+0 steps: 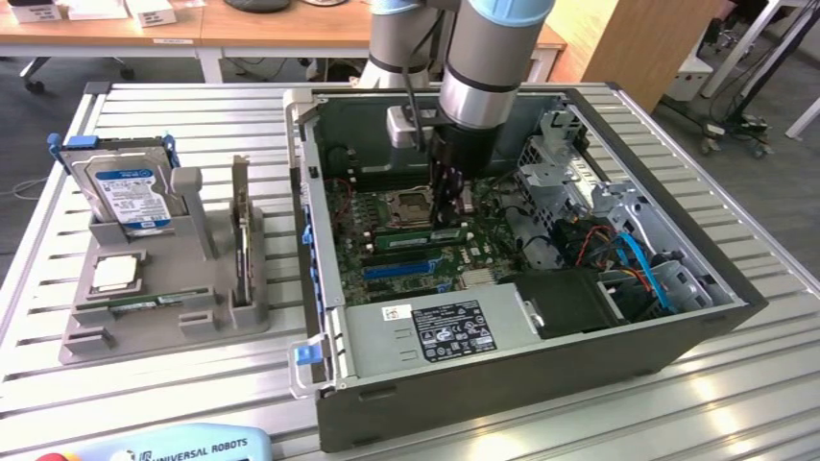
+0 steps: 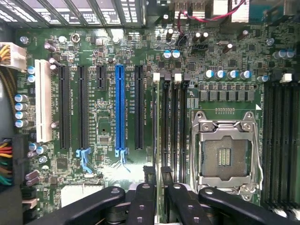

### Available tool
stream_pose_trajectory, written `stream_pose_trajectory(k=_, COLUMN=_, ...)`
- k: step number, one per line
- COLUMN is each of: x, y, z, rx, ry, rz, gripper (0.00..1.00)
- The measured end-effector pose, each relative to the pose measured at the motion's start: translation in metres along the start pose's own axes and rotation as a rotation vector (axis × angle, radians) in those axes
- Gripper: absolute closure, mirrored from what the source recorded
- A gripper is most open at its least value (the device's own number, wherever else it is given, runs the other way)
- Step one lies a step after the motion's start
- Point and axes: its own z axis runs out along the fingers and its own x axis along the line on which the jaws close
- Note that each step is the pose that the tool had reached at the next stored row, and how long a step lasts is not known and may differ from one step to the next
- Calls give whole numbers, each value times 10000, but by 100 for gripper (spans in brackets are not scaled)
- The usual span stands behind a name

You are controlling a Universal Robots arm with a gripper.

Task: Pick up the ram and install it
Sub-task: 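Insert the ram into the slot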

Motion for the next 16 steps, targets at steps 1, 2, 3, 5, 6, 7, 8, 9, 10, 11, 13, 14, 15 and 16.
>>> stream_pose_trajectory(k=1, x=0, y=0, z=-19, rx=0, ry=1, rz=0, gripper=82)
stream_pose_trajectory(k=2, x=0, y=1, z=-38, rx=0, ry=0, rz=0, gripper=82)
stream_pose_trajectory(k=3, x=0, y=1, z=-56, rx=0, ry=0, rz=0, gripper=82)
stream_pose_trajectory(k=5, x=0, y=2, z=-93, rx=0, ry=2, rz=0, gripper=82)
stream_pose_trajectory(k=6, x=0, y=2, z=-112, rx=0, ry=1, rz=0, gripper=82)
stream_pose_trajectory(k=7, x=0, y=3, z=-128, rx=-1, ry=0, rz=0, gripper=82)
stream_pose_trajectory(k=8, x=0, y=3, z=-145, rx=-1, ry=0, rz=0, gripper=82)
stream_pose_trajectory(k=9, x=0, y=3, z=-161, rx=-1, ry=0, rz=0, gripper=82)
stream_pose_trajectory(k=10, x=0, y=3, z=-176, rx=0, ry=1, rz=0, gripper=82)
stream_pose_trajectory(k=11, x=0, y=4, z=-190, rx=1, ry=0, rz=-1, gripper=82)
stream_pose_trajectory(k=13, x=0, y=5, z=-218, rx=0, ry=0, rz=0, gripper=82)
stream_pose_trajectory(k=14, x=0, y=5, z=-233, rx=0, ry=-1, rz=0, gripper=82)
stream_pose_trajectory(k=15, x=0, y=5, z=-258, rx=0, ry=-1, rz=-1, gripper=82)
stream_pose_trajectory(k=16, x=0, y=5, z=-259, rx=0, ry=0, rz=0, gripper=82)
